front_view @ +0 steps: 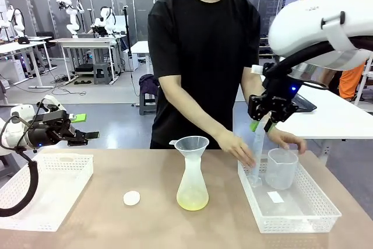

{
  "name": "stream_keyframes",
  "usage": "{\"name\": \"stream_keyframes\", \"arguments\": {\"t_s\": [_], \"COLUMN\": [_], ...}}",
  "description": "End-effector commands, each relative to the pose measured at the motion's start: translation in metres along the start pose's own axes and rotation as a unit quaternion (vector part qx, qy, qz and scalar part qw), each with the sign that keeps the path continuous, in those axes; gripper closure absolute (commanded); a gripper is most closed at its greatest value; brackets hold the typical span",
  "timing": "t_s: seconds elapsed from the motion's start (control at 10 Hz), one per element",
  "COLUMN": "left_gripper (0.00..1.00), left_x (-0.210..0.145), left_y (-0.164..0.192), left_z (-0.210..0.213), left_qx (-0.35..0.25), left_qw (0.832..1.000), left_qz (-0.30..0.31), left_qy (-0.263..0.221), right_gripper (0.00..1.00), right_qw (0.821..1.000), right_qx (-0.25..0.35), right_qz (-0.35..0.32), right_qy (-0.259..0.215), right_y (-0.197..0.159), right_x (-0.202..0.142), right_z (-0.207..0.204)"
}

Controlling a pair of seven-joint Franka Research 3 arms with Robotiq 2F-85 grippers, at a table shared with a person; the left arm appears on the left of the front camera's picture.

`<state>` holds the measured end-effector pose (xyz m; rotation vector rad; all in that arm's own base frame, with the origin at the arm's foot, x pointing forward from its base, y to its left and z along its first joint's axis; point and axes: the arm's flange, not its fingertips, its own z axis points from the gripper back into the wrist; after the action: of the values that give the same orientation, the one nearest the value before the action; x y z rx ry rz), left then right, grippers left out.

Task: Prepare the solutions needed for the experiment.
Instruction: Once the solution is in the Big flask , pick up the Plastic Funnel and place it back into the right Organizing basket.

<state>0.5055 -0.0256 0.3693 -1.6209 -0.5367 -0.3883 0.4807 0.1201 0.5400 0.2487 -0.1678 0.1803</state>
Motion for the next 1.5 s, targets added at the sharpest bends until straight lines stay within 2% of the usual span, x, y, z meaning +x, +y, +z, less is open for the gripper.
{"name": "stream_keyframes", "arguments": {"t_s": [0.0,0.6,0.9,1.2,1.3,1.4], "left_gripper": [0.0,0.0,0.0,0.0,0.0,0.0], "left_x": [-0.002,-0.002,-0.002,-0.002,-0.002,-0.002], "left_y": [-0.001,-0.001,-0.001,-0.001,-0.001,-0.001], "left_z": [-0.001,-0.001,-0.001,-0.001,-0.001,-0.001], "left_qx": [0.009,0.009,0.009,0.009,0.009,0.009], "left_qw": [1.0,1.0,1.0,1.0,1.0,1.0], "left_qz": [-0.003,-0.003,-0.003,-0.003,-0.003,-0.003], "left_qy": [0.007,0.007,0.007,0.007,0.007,0.007], "right_gripper": [0.53,0.53,0.53,0.53,0.53,0.53], "right_qw": [0.997,0.982,0.976,0.969,0.969,0.974], "right_qx": [-0.016,-0.04,-0.035,-0.033,-0.041,-0.023], "right_qz": [0.068,0.171,0.199,0.224,0.225,0.205], "right_qy": [0.022,0.066,0.085,0.098,0.093,0.093], "right_y": [0.026,0.094,0.121,0.132,0.136,0.133], "right_x": [0.029,0.089,0.091,0.087,0.088,0.085], "right_z": [0.003,-0.007,-0.024,-0.046,-0.051,-0.044]}}
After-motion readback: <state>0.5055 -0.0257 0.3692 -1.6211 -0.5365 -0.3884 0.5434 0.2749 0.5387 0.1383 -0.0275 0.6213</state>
